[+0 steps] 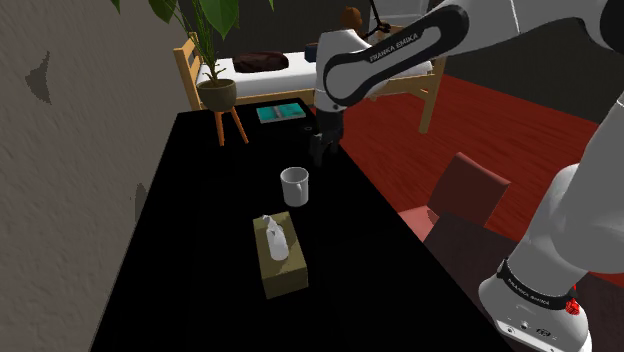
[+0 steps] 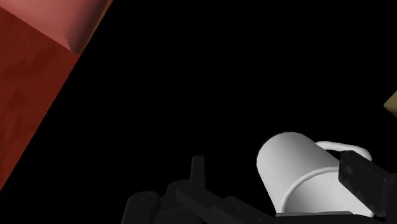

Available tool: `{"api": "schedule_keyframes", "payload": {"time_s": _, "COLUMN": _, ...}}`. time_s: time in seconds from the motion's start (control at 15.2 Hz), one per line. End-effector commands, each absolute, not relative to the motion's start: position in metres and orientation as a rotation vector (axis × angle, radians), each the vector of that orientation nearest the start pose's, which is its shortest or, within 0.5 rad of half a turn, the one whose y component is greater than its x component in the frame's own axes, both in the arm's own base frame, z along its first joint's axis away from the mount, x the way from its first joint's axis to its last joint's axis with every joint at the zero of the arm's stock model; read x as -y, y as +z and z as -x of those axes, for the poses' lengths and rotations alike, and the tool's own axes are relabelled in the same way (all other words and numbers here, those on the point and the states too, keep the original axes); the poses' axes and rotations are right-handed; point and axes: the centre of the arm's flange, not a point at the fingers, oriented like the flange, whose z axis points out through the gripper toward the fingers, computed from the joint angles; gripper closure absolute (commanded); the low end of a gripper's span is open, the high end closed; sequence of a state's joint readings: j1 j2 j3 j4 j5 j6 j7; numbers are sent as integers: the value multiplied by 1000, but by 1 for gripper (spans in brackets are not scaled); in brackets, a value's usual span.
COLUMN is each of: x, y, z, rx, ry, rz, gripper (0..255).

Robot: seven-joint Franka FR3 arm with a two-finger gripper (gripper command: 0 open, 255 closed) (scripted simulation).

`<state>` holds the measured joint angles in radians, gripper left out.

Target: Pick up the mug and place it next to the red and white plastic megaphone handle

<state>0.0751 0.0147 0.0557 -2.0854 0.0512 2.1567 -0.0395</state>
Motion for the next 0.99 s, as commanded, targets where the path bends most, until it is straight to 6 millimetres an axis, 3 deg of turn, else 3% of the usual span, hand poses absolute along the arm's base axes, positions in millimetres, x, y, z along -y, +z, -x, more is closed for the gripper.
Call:
{"api": "schedule_keyframes", "payload": {"time_s": 0.0, "x": -86, "y": 410, "z": -571, "rx": 227, "ry": -94, "rz": 3073, "gripper": 0}}
{"api": "schedule_keyframes", "payload": {"time_s": 0.26, "x": -105, "y": 389, "z": -613, "rx": 241, "ry": -113, "rz": 3048, "gripper": 0}}
{"api": "schedule_keyframes", "payload": {"time_s": 0.79, "x": -109, "y": 349, "z": -616, "rx": 241, "ry": -113, "rz": 3048, "gripper": 0}}
{"api": "schedule_keyframes", "payload": {"time_s": 0.92, "x": -109, "y": 349, "z": -616, "rx": 241, "ry": -113, "rz": 3048, "gripper": 0}}
